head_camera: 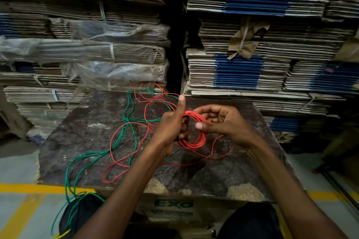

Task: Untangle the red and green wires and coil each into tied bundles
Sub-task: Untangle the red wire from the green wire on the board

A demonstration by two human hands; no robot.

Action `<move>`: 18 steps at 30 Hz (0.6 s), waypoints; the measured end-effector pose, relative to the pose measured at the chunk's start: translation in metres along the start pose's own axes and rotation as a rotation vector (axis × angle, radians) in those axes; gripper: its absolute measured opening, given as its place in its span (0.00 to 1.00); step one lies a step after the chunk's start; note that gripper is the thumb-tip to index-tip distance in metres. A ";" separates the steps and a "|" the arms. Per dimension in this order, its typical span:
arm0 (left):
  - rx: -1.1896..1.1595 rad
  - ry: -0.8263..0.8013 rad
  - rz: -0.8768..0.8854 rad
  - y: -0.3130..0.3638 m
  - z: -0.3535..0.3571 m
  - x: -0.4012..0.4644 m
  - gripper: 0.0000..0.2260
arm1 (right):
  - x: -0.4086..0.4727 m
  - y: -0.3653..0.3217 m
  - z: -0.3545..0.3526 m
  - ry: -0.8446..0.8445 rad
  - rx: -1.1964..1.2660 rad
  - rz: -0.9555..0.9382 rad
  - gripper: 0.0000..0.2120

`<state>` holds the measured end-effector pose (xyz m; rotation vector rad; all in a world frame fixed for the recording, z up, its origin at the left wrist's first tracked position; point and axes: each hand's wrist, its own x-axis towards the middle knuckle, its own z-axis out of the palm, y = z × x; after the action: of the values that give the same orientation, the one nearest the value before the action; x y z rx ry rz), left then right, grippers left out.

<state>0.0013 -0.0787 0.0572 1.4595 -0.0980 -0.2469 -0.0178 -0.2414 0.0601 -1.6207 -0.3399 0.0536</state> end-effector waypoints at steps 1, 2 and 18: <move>0.012 0.052 0.042 -0.002 0.001 0.001 0.25 | -0.001 0.000 0.002 -0.013 -0.004 0.002 0.20; 0.021 0.096 0.081 -0.005 0.002 0.004 0.26 | -0.003 0.000 0.004 -0.043 0.004 0.010 0.22; -0.163 0.240 0.161 -0.010 -0.003 0.017 0.27 | 0.002 0.017 0.047 0.216 -0.113 -0.185 0.13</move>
<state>0.0172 -0.0802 0.0455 1.3011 0.0000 0.0511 -0.0237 -0.1961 0.0398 -1.6821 -0.3282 -0.2841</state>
